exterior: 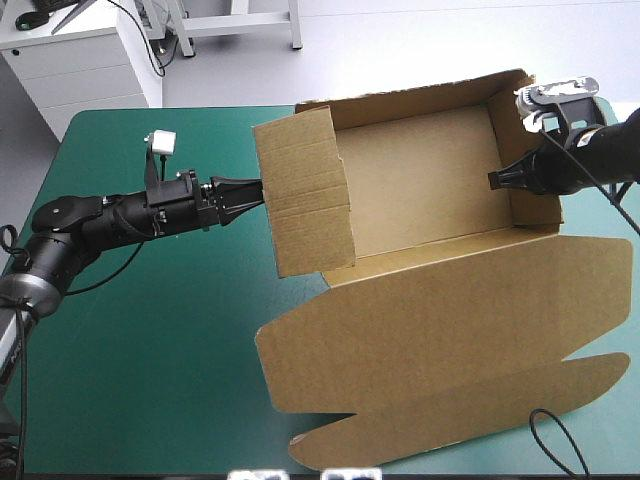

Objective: Fold the box

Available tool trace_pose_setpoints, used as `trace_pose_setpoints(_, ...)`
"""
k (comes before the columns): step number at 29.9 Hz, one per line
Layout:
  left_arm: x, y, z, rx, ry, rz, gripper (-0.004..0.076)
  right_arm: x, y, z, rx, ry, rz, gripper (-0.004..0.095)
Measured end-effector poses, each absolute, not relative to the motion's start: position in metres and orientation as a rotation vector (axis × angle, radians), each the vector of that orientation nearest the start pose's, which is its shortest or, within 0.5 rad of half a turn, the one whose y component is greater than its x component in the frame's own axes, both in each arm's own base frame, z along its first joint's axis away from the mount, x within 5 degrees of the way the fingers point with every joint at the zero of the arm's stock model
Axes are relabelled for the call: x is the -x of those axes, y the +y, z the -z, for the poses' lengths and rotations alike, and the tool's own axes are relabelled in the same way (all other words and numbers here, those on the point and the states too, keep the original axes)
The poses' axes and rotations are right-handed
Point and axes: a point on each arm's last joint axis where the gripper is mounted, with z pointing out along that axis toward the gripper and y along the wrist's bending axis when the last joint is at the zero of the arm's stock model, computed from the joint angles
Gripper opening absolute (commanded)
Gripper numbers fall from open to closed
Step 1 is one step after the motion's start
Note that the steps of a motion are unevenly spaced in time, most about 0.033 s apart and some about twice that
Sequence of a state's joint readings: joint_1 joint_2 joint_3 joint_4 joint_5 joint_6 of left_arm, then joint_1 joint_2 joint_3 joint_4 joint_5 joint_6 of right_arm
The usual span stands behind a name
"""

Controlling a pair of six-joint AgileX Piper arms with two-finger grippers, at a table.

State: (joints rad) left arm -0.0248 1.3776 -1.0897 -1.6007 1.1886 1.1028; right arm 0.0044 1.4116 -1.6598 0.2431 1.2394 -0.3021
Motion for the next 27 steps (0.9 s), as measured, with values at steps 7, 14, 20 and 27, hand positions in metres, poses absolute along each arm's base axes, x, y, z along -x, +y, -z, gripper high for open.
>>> trace_pose_setpoints(7,-0.260,-0.108,-0.394,-0.595,1.705,1.424,0.0289,-0.279,0.028,-0.443,0.361,2.397,-0.202,-0.0015)
trace_pose_setpoints(14,-0.253,-0.123,-0.413,-0.687,1.655,1.443,0.0421,-0.279,0.030,-0.443,0.340,2.399,-0.200,-0.0015)
trace_pose_setpoints(20,-0.252,-0.122,-0.410,-0.732,1.741,1.392,0.0426,-0.279,0.029,-0.443,0.315,2.403,-0.198,-0.0011)
trace_pose_setpoints(27,-0.257,-0.122,-0.408,-0.683,1.778,1.330,0.0426,-0.281,0.040,-0.446,0.312,2.364,-0.189,-0.0011)
